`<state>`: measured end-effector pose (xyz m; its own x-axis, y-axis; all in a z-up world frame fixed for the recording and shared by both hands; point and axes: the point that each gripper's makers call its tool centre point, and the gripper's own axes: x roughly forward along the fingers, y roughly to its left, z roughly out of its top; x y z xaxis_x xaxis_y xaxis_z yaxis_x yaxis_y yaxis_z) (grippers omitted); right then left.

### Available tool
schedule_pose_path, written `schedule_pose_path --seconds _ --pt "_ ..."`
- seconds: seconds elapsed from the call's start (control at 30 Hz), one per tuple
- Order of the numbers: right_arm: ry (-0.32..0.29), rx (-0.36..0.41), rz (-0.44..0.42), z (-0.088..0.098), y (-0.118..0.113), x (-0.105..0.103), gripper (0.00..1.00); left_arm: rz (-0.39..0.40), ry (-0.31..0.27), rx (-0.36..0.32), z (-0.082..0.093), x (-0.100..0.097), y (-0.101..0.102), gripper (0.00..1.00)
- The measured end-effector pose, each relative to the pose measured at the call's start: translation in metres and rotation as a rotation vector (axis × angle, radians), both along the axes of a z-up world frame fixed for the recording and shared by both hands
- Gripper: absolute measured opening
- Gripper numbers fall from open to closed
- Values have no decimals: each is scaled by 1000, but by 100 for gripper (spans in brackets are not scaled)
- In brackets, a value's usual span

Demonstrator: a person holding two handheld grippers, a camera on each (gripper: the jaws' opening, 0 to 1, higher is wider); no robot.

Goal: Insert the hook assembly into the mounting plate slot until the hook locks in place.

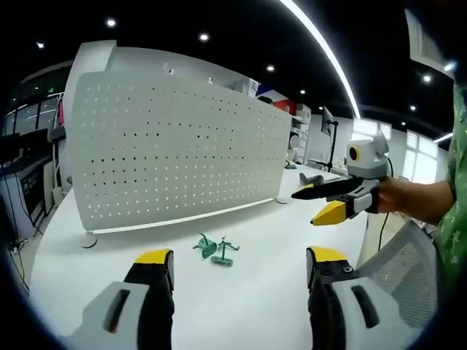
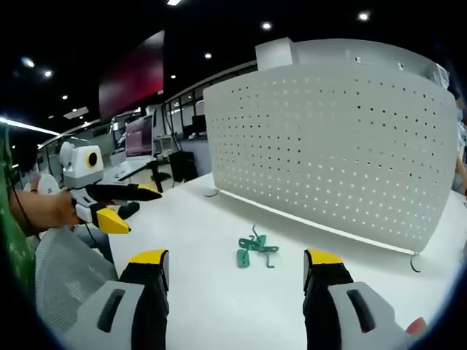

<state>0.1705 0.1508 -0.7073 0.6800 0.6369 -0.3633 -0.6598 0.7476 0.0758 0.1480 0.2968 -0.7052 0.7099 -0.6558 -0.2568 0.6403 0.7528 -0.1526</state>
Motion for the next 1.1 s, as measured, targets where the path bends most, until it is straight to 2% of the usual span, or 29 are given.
schedule_pose_path --seconds 0.43,0.73,1.1 --pt "39 25 12 -6 4 3 63 -18 9 14 -4 -1 -3 72" --pt "41 42 13 -2 7 19 59 -29 12 20 -5 -2 -5 70" --pt "65 25 35 -12 10 22 56 -40 31 22 -9 -2 -7 68"
